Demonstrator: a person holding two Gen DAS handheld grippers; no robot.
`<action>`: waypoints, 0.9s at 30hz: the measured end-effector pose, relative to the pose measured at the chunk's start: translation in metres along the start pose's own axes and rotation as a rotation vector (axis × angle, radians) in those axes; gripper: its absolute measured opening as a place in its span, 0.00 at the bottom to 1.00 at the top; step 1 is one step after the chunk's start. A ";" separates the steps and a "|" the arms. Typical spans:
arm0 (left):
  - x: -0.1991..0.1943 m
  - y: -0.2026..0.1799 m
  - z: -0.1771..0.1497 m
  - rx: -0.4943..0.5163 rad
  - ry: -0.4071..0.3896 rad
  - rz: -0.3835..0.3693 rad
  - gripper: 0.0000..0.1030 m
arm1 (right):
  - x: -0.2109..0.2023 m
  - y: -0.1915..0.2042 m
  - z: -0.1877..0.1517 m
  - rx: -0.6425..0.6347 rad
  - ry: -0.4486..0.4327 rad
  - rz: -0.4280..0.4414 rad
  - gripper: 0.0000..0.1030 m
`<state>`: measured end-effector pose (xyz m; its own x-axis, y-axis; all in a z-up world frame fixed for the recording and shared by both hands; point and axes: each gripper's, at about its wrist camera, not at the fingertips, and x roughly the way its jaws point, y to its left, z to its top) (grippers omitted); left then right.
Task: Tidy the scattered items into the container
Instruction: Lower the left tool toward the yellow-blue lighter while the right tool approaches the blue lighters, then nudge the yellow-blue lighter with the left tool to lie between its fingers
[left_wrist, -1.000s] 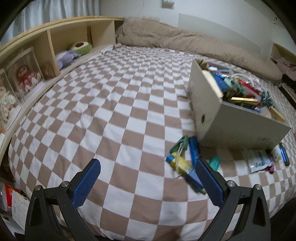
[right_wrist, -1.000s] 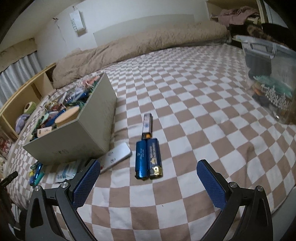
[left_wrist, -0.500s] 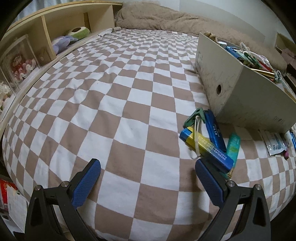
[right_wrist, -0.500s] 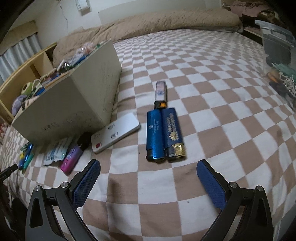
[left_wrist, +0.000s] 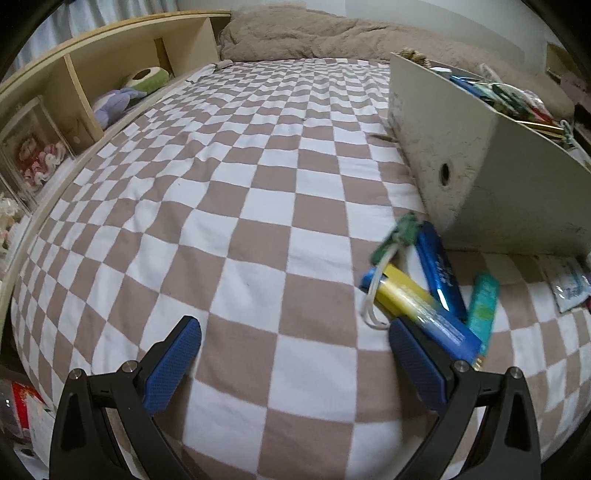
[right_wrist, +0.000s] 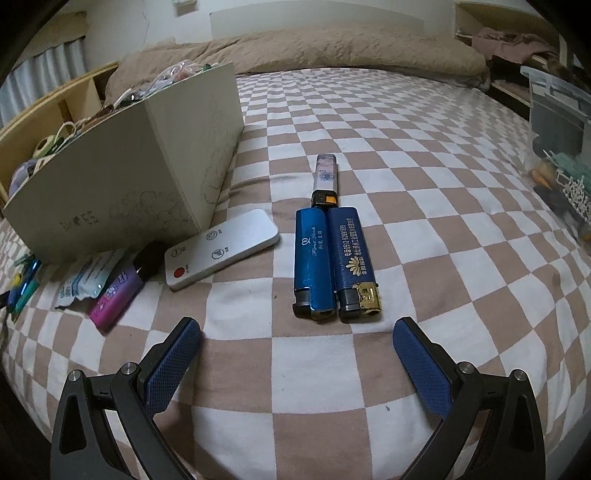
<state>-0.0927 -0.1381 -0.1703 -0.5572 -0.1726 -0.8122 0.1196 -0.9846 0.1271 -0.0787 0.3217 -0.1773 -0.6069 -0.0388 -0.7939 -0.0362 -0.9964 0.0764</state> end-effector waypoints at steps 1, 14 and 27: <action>0.002 0.002 0.002 -0.007 -0.002 0.007 1.00 | 0.000 -0.001 0.000 0.009 -0.005 0.002 1.00; 0.035 0.022 0.040 -0.030 -0.020 0.097 1.00 | 0.004 0.001 -0.006 0.042 -0.074 -0.020 1.00; 0.011 -0.005 0.048 -0.002 -0.005 -0.137 1.00 | 0.007 0.003 -0.009 0.039 -0.106 -0.036 1.00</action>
<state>-0.1389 -0.1362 -0.1522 -0.5722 -0.0364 -0.8193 0.0434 -0.9990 0.0140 -0.0764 0.3176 -0.1883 -0.6854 0.0075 -0.7281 -0.0892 -0.9933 0.0738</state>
